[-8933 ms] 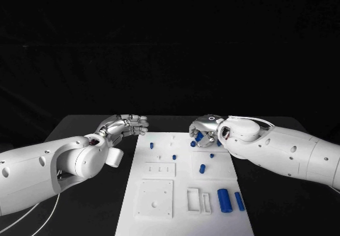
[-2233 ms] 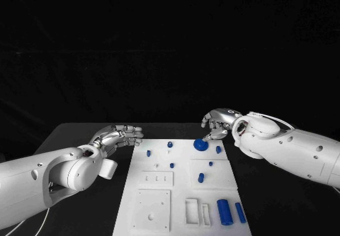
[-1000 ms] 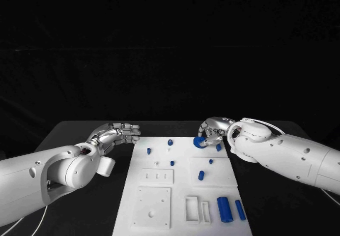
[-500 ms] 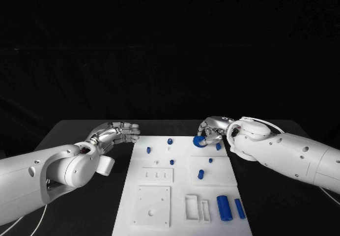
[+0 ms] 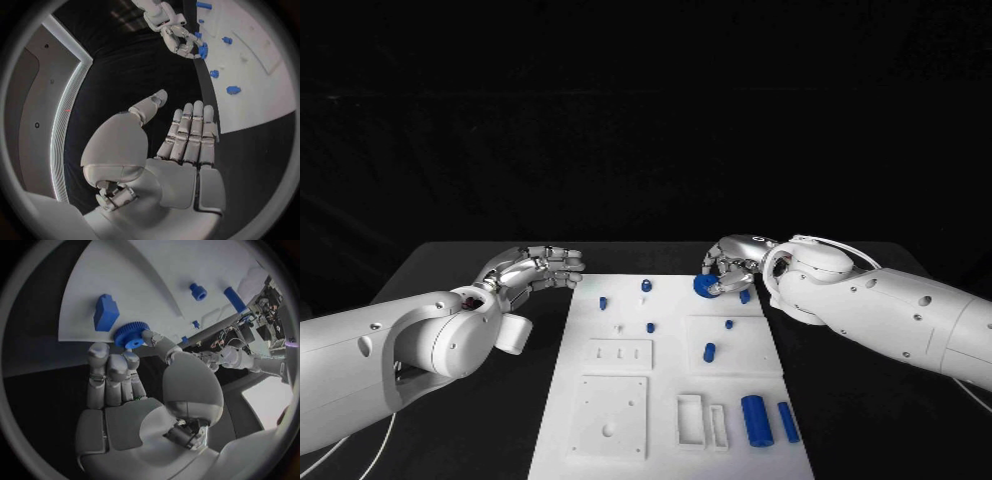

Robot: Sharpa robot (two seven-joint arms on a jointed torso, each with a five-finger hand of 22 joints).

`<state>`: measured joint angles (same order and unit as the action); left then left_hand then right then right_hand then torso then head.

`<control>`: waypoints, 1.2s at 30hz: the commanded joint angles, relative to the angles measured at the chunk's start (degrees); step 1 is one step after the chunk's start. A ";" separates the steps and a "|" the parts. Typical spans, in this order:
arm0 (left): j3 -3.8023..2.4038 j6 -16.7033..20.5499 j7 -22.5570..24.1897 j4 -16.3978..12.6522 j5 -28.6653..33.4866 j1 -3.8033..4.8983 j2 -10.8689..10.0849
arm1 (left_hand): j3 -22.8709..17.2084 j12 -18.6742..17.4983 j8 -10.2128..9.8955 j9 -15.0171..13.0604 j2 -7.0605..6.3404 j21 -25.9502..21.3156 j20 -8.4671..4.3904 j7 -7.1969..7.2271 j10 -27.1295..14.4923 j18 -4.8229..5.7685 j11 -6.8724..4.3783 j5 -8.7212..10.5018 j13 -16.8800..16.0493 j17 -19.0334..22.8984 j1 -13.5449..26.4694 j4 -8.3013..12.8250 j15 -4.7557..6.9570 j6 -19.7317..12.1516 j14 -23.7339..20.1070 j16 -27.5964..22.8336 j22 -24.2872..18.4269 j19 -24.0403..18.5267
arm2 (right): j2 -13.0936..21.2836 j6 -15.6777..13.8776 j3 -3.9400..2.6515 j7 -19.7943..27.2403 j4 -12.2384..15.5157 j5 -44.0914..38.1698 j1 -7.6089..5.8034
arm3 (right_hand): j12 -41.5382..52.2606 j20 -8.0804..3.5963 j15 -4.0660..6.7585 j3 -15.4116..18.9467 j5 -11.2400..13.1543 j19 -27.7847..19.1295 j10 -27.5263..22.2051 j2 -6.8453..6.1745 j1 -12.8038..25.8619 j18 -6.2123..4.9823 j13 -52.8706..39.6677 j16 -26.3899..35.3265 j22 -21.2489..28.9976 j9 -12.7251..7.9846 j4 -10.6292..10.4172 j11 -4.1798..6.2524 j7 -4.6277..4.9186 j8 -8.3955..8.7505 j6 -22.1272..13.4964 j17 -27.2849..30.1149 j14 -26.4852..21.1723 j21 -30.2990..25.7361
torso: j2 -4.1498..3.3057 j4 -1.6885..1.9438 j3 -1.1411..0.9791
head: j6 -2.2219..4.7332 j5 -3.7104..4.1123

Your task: Assemble the parts on the task board

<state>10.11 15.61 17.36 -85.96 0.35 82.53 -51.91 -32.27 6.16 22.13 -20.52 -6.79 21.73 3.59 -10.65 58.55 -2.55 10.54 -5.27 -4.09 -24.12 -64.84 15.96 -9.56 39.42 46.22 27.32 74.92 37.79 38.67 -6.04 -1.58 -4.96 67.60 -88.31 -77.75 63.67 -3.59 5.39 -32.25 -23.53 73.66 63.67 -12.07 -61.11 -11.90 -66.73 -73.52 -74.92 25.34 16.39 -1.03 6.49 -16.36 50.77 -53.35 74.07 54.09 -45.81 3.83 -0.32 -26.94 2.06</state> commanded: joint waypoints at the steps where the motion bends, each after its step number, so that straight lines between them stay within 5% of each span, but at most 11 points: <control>1: -0.03 -0.91 0.37 -0.08 -0.23 0.11 0.03 | -0.31 -0.37 -0.31 -0.10 -0.37 0.24 0.06 -1.79 -0.15 -1.18 0.00 0.15 0.04 0.10 0.08 -0.11 0.10 -0.19 -0.30 0.32 1.20 -0.40 | 0.03 4.96 0.62 0.52 -0.16 -0.54 0.86 | -0.29 0.10 -0.32 -0.07 -0.31 -0.23 -0.12 -0.11 -0.56 -3.10 -0.07 0.35 -1.16 0.03 0.21 -0.19 1.24 0.30 0.88 -0.08 -0.07 0.16 | 0.02 0.00 -0.03 | -0.04 0.07; 12: -0.02 -0.88 0.34 -0.06 -0.23 0.11 -0.03 | -0.32 -0.39 -0.33 -0.10 -0.37 0.24 0.07 -1.80 -0.18 -1.18 0.01 0.14 0.05 0.12 0.09 -0.11 0.09 -0.22 -0.32 0.33 1.20 -0.42 | 0.13 5.46 0.66 0.80 -0.28 -0.36 0.88 | -0.31 0.27 -0.30 -0.43 -0.93 -0.56 -0.32 0.17 -1.45 -3.10 -0.07 0.54 -1.17 -0.02 0.26 -0.13 1.17 0.20 1.17 -0.24 -0.14 0.25 | 0.05 0.00 -0.01 | -0.05 0.11; 16: -0.01 -0.86 0.30 -0.06 -0.23 0.11 -0.02 | -0.33 -0.39 -0.33 -0.11 -0.37 0.24 0.07 -1.80 -0.18 -1.18 0.02 0.14 0.04 0.13 0.09 -0.11 0.09 -0.22 -0.32 0.33 1.19 -0.42 | 0.11 3.62 0.70 0.56 -0.31 -1.60 0.88 | -0.26 0.39 -0.22 -0.73 -0.27 -0.63 -0.28 0.40 -1.77 -3.10 -0.06 0.60 -1.17 0.01 0.19 -0.03 1.05 -0.03 1.67 -0.38 -0.11 0.37 | 0.05 -0.02 -0.01 | -0.03 0.07; 19: -0.01 -0.88 0.31 -0.04 -0.23 0.11 0.01 | -0.33 -0.39 -0.33 -0.11 -0.35 0.25 0.08 -1.81 -0.18 -1.17 0.02 0.14 0.04 0.13 0.12 -0.14 0.09 -0.22 -0.32 0.34 1.19 -0.42 | 0.16 2.10 0.70 0.78 -0.21 -3.41 0.89 | -0.23 0.49 0.14 -2.22 9.96 -0.64 0.04 1.48 -2.14 -3.10 0.08 0.71 -1.04 0.24 -0.13 0.40 0.55 -0.75 3.11 -0.66 -0.05 0.49 | 0.08 -0.01 0.00 | -0.03 0.10; 34: 0.00 -1.07 0.32 0.10 -0.23 0.11 -0.01 | -0.33 -0.39 -0.32 -0.13 -0.28 0.26 0.09 -1.81 -0.17 -1.17 0.02 0.13 0.04 0.15 0.17 -0.19 0.08 -0.22 -0.33 0.36 1.19 -0.43 | 0.44 -4.13 0.72 -2.26 3.31 -11.00 0.89 | 0.58 0.44 1.00 -5.98 15.89 0.49 2.20 0.83 0.08 -3.10 0.07 0.82 -1.05 0.51 -1.64 1.29 -0.35 -1.77 6.15 -1.57 0.64 1.42 | 0.03 0.07 0.09 | 0.14 0.28; 36: 0.00 -1.02 0.32 0.12 -0.23 0.11 0.00 | -0.34 -0.39 -0.32 -0.14 -0.27 0.26 0.09 -1.81 -0.16 -1.17 0.02 0.13 0.04 0.16 0.17 -0.19 0.08 -0.21 -0.32 0.36 1.19 -0.43 | 0.66 -5.01 0.72 -2.92 4.16 -11.84 0.89 | 2.54 0.25 1.08 -5.96 19.53 0.79 4.07 0.51 0.85 -3.10 -1.56 0.71 -1.04 0.55 -2.66 1.37 -0.44 -1.82 6.35 -1.79 0.75 1.64 | 0.03 0.14 0.04 | 0.20 0.23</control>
<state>10.15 15.47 17.27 -85.78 0.33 82.53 -51.95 -32.43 6.16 22.13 -20.55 -6.79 21.73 3.60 -10.65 58.55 -3.06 10.54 -5.27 -4.09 -24.03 -64.84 15.80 -9.56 39.42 46.22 27.32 74.92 37.79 39.23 -9.87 -1.09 -5.74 71.34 -96.15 -77.20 65.91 -3.34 6.02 -38.29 -4.59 74.10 67.39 -11.64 -60.59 -11.73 -68.00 -72.85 -74.91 25.47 13.94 0.37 4.65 -17.97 53.77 -55.13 74.95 55.45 -45.77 3.88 -0.26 -26.80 2.29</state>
